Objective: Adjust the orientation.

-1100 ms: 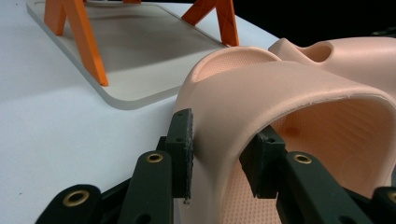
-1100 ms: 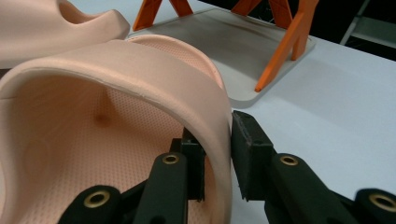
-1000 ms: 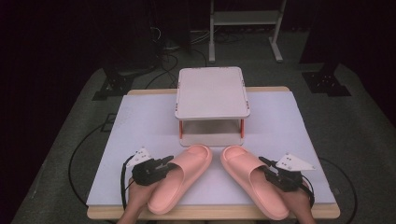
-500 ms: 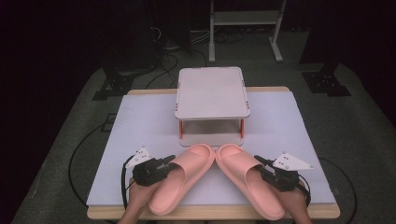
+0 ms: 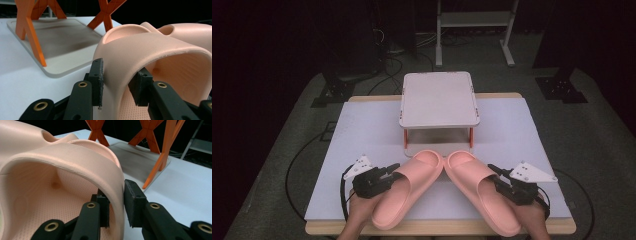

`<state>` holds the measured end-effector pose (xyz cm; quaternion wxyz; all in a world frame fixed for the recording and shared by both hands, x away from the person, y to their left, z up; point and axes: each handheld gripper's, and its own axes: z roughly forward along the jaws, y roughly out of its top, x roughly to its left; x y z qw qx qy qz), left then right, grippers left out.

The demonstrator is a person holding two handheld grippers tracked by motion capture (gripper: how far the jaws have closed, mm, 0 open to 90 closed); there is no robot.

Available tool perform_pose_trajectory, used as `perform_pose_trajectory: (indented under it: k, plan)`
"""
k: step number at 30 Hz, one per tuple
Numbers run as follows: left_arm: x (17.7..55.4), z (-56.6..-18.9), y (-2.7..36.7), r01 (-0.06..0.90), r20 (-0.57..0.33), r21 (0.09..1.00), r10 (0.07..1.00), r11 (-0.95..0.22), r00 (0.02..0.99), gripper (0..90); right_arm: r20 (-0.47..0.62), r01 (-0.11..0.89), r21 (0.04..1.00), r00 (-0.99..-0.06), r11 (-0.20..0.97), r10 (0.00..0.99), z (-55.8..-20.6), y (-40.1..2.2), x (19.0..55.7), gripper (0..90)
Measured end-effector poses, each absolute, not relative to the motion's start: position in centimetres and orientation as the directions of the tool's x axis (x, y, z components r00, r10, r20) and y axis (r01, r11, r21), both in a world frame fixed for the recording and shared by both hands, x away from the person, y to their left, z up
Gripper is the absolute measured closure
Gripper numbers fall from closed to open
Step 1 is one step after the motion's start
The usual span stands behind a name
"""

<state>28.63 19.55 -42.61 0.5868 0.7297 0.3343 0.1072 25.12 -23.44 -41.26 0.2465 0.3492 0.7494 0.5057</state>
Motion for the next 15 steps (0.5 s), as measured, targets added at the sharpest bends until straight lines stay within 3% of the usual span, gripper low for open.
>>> perform_pose_trajectory:
  k: [15]
  plan:
    - [28.5,-39.8,19.4,0.33,-0.208,0.94,0.611,-0.092,0.764,66.3,-0.028,0.251,0.938,-0.629,0.237,0.777,-38.9,-23.6,24.8,74.4]
